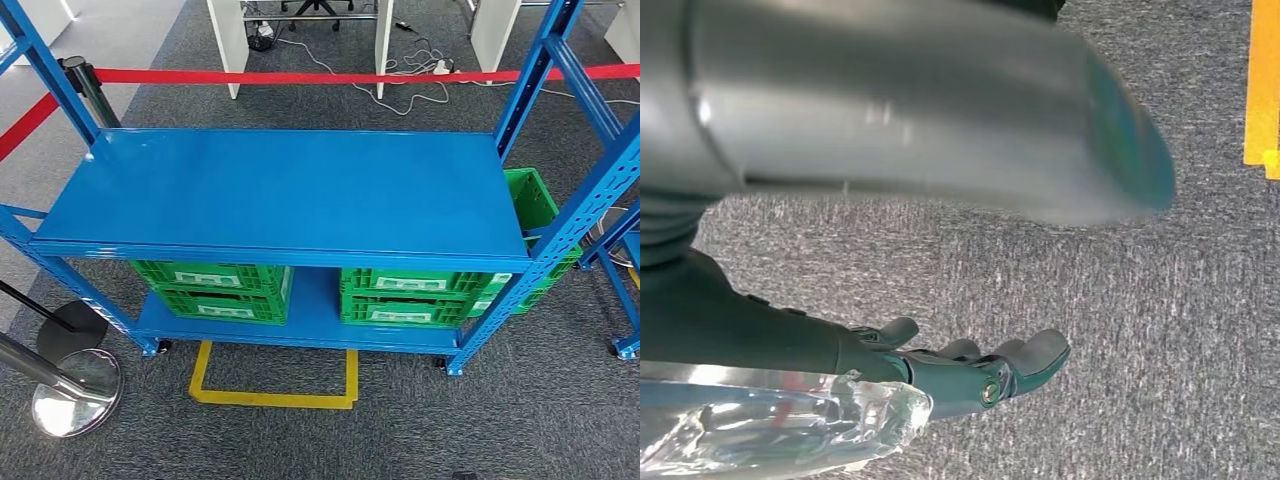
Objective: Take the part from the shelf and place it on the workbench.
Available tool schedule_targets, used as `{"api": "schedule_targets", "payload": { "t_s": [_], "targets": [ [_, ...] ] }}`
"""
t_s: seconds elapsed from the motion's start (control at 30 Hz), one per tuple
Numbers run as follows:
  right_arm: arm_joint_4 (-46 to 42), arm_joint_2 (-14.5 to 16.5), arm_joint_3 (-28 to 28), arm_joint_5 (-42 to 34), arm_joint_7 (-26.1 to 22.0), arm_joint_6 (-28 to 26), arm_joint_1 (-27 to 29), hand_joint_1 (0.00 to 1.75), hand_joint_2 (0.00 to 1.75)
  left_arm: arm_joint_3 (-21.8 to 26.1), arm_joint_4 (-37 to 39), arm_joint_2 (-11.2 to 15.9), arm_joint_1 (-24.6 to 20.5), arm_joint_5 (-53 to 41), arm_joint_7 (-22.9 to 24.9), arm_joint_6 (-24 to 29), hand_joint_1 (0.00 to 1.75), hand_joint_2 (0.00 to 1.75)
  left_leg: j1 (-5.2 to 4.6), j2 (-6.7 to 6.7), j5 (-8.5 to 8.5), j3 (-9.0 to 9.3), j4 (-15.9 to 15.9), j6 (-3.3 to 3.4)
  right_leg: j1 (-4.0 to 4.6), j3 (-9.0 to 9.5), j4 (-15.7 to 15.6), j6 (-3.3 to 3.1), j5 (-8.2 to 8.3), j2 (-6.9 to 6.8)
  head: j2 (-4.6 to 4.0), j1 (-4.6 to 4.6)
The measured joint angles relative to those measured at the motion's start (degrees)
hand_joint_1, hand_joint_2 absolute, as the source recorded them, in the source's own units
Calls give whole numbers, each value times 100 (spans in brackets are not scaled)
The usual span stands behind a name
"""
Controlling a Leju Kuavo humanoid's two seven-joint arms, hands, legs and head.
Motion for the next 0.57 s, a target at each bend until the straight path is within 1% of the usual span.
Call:
{"api": "schedule_targets", "payload": {
  "t_s": [0.33,0.57],
  "targets": [
    [-9,-4,-71,-92,3,-37,-13,0,0,136,0,-76,-29,125,115,-55,0,0,-32,1,-1,0,5,2,-36,16,-20,8,6,-3,0,1],
    [-10,-5,-113,-89,-4,10,-16,0,0,173,0,-75,-33,133,112,-89,0,0,-37,1,-5,0,8,9,-41,17,-24,12,8,-3,0,0]
  ]
}}
